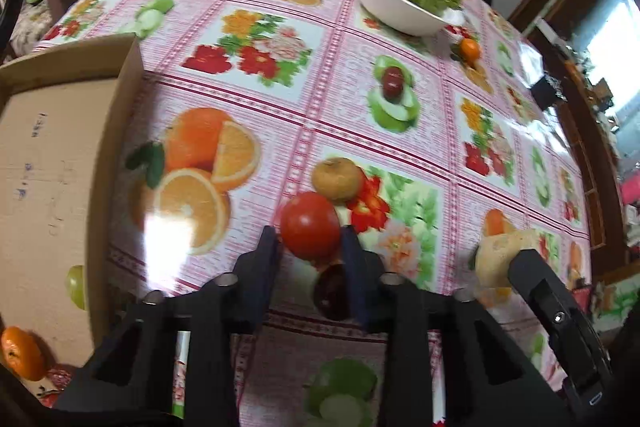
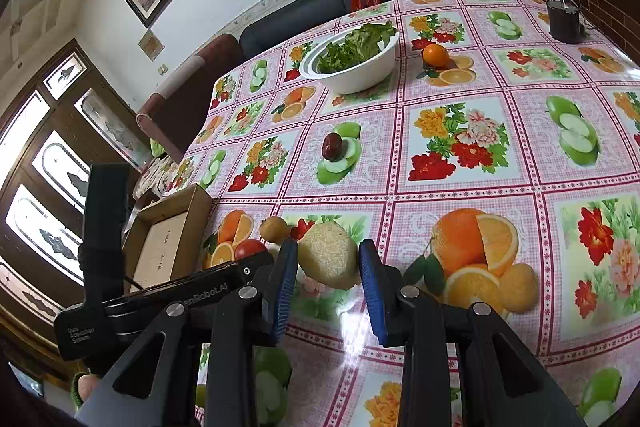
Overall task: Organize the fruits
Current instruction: 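Grasp the red tomato with left tool while right tool grasps the pale yellow fruit, then carry the red tomato and pale yellow fruit with both tools over the box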
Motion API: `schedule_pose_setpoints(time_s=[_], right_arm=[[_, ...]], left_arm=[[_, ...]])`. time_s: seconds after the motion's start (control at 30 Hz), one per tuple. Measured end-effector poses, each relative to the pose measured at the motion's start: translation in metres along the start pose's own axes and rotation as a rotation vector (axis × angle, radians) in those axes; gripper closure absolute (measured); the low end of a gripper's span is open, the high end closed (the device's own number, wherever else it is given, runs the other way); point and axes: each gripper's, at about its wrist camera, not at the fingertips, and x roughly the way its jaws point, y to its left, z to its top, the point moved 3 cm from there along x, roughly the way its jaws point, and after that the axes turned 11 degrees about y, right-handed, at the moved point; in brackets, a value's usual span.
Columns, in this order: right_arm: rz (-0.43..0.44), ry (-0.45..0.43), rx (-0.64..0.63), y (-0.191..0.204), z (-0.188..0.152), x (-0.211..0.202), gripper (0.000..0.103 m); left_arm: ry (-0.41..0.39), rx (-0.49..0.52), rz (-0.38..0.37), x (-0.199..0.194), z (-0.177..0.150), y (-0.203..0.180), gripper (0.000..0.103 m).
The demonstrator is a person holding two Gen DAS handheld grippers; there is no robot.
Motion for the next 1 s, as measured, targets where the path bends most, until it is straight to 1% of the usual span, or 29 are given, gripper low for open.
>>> schedule_pose_setpoints(time_s=[0.03,0.23,0.37,0.5,0.57,0.7,0.83,1.0], right_arm=[[0.0,-0.002,0.002,-0.001,-0.001,-0.002,0.071],[0.003,-0.01,-0.005,0.003,-0.009,-0.01,0.071],[0.003,-0.016,-0.013,0.008,-0.015,-0.014,0.071],[0.01,-0.023,-0.021,0.013,-0.019,-0.02,0.071],[0.011,-0.025,-0.027,0.016,-0.021,-0.023,0.071],[0.015,-0.023,-0.04,0.022,-0.024,-0.024,0.071],[0.02,-0.016,-0.058,0.032,-0.028,-0.023,0.071],[0.026,-0.009,-0.089,0.047,-0.033,-0.023,0.071]], left_arm=[[-0.01,0.001,0.008,-0.002,0.0,0.0,0.075],[-0.06,0.0,-0.025,-0.021,-0.012,0.01,0.075],[-0.073,0.0,-0.048,-0.03,-0.017,0.017,0.076],[-0.096,0.006,-0.048,-0.043,-0.024,0.019,0.076],[-0.111,0.011,-0.031,-0.05,-0.028,0.02,0.076],[-0.161,0.038,0.035,-0.067,-0.04,0.018,0.075],[-0.196,0.049,0.085,-0.08,-0.049,0.022,0.075],[-0.224,0.04,0.125,-0.092,-0.057,0.034,0.075]])
